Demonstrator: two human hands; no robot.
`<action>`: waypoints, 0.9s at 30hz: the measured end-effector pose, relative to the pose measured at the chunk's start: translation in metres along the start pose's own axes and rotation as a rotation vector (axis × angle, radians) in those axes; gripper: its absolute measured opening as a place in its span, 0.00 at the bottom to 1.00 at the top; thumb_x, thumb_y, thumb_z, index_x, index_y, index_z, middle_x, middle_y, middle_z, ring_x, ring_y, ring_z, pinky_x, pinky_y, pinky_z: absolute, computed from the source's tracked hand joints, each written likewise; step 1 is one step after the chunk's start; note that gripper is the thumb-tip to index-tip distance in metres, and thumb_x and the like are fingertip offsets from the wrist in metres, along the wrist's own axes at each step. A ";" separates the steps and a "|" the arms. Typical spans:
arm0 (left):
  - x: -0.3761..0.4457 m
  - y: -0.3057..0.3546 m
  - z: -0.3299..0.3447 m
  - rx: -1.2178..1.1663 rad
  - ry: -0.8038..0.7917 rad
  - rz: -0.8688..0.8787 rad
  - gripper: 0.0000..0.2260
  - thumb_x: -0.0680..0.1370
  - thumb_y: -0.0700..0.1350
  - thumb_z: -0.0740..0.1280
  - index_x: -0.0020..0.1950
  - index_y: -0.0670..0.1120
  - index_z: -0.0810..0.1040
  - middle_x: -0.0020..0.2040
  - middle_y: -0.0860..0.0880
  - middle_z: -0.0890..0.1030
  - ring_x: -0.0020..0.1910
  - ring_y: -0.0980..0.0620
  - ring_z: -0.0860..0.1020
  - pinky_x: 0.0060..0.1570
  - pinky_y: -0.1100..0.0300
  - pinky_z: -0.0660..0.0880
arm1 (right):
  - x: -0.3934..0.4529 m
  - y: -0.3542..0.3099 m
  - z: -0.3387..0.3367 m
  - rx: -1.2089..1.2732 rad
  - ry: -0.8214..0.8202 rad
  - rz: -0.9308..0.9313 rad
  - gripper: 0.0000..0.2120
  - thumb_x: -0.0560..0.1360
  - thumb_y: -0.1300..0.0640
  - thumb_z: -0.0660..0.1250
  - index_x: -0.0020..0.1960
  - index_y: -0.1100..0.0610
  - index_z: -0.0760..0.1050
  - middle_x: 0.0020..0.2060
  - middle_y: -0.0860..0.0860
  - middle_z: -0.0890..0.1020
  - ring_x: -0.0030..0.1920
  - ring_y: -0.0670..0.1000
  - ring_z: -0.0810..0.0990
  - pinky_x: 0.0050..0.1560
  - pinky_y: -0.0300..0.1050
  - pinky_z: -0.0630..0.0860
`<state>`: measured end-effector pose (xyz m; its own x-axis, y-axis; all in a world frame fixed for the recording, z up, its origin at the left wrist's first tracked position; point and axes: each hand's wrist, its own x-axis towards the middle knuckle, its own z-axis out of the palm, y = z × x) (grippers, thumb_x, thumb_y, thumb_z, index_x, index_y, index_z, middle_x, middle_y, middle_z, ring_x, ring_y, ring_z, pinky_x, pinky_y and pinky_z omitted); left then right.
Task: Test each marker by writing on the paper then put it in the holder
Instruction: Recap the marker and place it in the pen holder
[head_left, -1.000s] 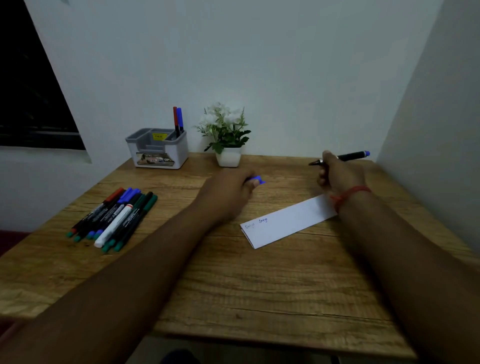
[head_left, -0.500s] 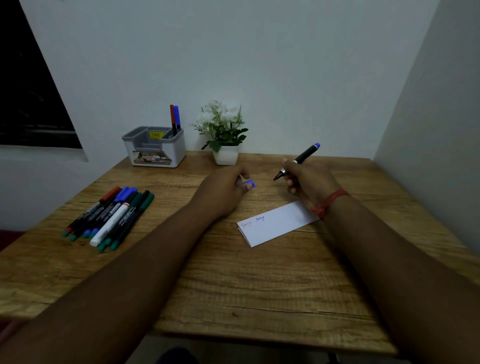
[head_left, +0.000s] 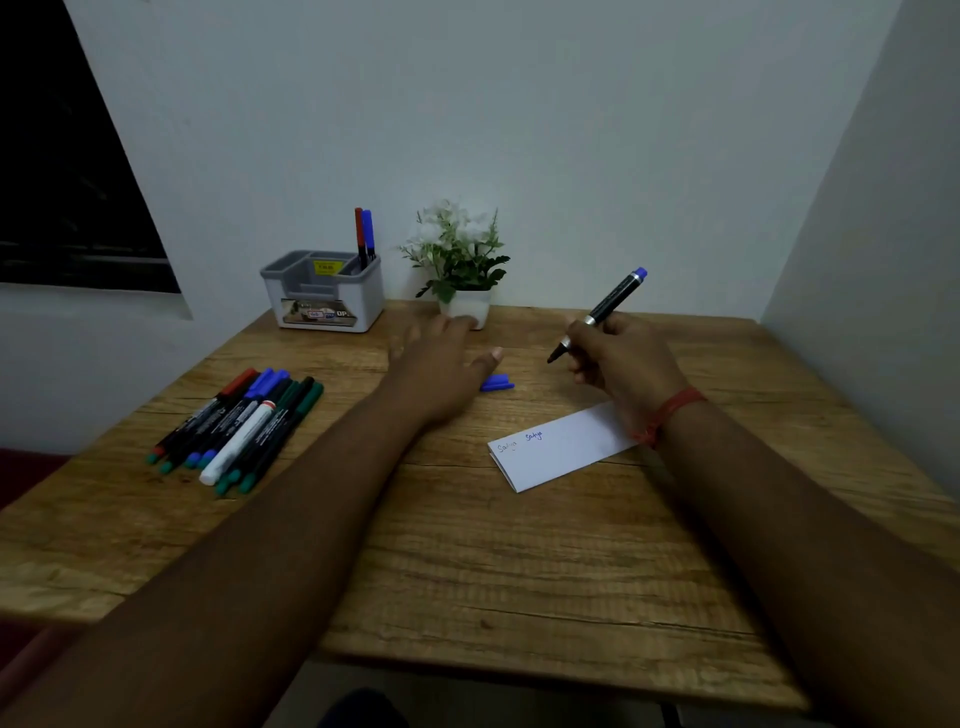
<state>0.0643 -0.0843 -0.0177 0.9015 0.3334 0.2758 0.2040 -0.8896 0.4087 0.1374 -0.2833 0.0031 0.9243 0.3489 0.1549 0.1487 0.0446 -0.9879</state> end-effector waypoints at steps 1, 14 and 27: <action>-0.001 -0.003 -0.004 0.038 -0.042 -0.007 0.32 0.78 0.68 0.56 0.79 0.56 0.57 0.80 0.48 0.57 0.79 0.42 0.53 0.75 0.36 0.48 | -0.002 -0.002 0.001 0.002 0.001 -0.028 0.05 0.79 0.58 0.70 0.48 0.59 0.77 0.40 0.54 0.82 0.35 0.49 0.79 0.35 0.41 0.80; -0.016 0.003 -0.017 0.249 -0.407 0.073 0.49 0.69 0.79 0.56 0.79 0.59 0.33 0.80 0.51 0.31 0.77 0.42 0.29 0.72 0.30 0.37 | -0.057 -0.007 -0.004 -0.327 -0.157 -0.060 0.04 0.72 0.64 0.72 0.46 0.61 0.78 0.39 0.52 0.83 0.40 0.49 0.82 0.50 0.49 0.78; -0.014 0.006 -0.012 0.349 -0.521 0.062 0.53 0.65 0.81 0.57 0.78 0.60 0.32 0.78 0.51 0.29 0.76 0.40 0.29 0.72 0.29 0.37 | -0.067 0.003 -0.013 -0.404 -0.119 -0.082 0.02 0.73 0.66 0.70 0.45 0.64 0.79 0.39 0.55 0.86 0.38 0.42 0.83 0.42 0.43 0.78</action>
<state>0.0485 -0.0900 -0.0084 0.9654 0.1601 -0.2056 0.1782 -0.9813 0.0730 0.0801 -0.3188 -0.0098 0.8601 0.4664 0.2067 0.3673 -0.2850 -0.8853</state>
